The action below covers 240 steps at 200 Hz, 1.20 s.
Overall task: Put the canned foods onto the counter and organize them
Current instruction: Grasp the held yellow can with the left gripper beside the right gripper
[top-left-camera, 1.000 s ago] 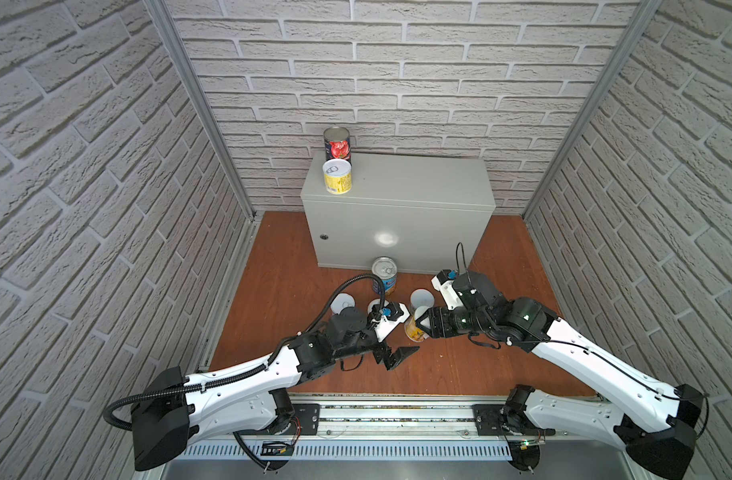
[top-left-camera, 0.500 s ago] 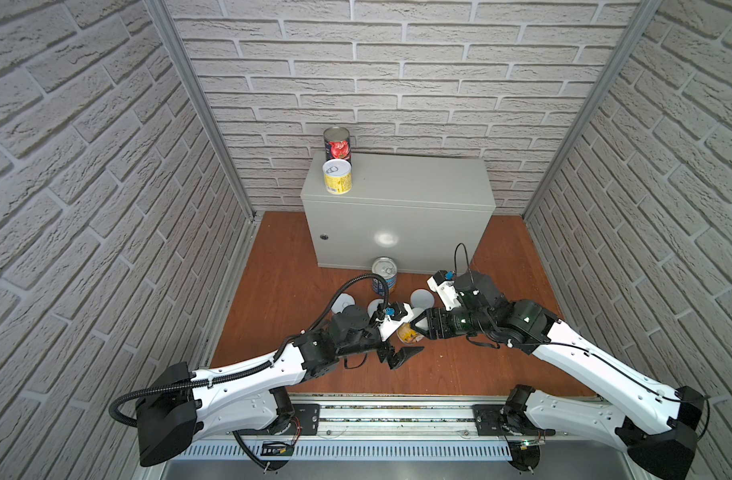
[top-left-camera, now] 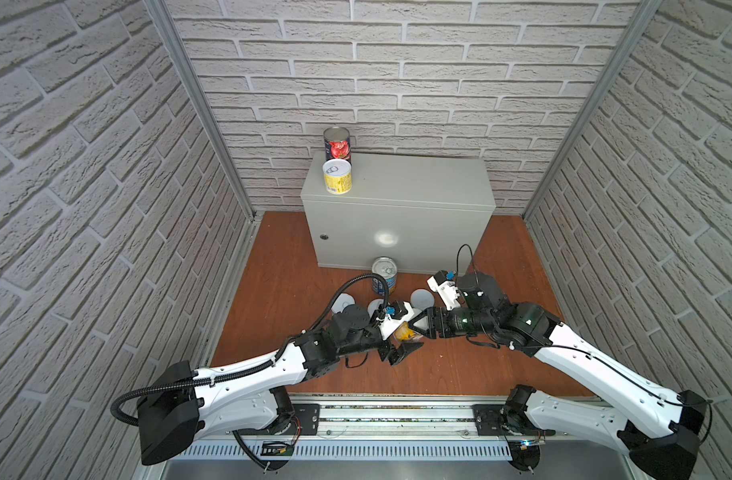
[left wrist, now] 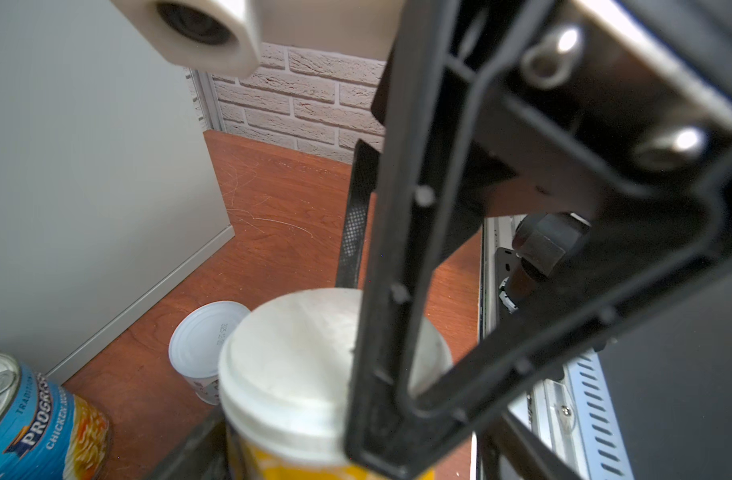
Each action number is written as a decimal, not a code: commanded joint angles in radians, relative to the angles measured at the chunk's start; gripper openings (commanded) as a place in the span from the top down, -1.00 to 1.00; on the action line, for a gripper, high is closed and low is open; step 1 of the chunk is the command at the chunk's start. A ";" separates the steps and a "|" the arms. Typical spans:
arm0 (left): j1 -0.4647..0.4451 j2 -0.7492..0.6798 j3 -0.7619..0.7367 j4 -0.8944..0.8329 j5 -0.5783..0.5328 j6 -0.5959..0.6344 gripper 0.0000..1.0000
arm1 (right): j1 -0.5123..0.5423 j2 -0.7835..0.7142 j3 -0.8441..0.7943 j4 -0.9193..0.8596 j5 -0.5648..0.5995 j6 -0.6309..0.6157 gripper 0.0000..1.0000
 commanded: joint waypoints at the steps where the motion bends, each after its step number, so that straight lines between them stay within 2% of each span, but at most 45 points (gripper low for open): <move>1: -0.005 -0.009 -0.012 0.076 0.012 0.009 -0.58 | -0.009 -0.019 -0.001 0.148 -0.050 0.023 -0.21; 24: -0.005 -0.011 -0.016 0.078 0.006 0.007 -0.51 | -0.013 -0.017 -0.006 0.163 -0.059 0.032 -0.21; 112: -0.005 -0.013 -0.038 0.081 -0.031 -0.003 -0.50 | -0.038 -0.041 -0.019 0.176 -0.058 0.064 -0.18; 189: -0.005 -0.002 -0.029 0.079 -0.100 -0.013 -0.14 | -0.046 -0.034 -0.038 0.209 -0.086 0.084 -0.16; 220: -0.004 0.004 -0.018 0.067 -0.128 -0.021 -0.11 | -0.045 -0.030 -0.038 0.207 -0.084 0.075 -0.17; 240: -0.004 0.009 -0.006 0.049 -0.171 -0.029 -0.08 | -0.046 -0.031 -0.038 0.197 -0.065 0.070 -0.27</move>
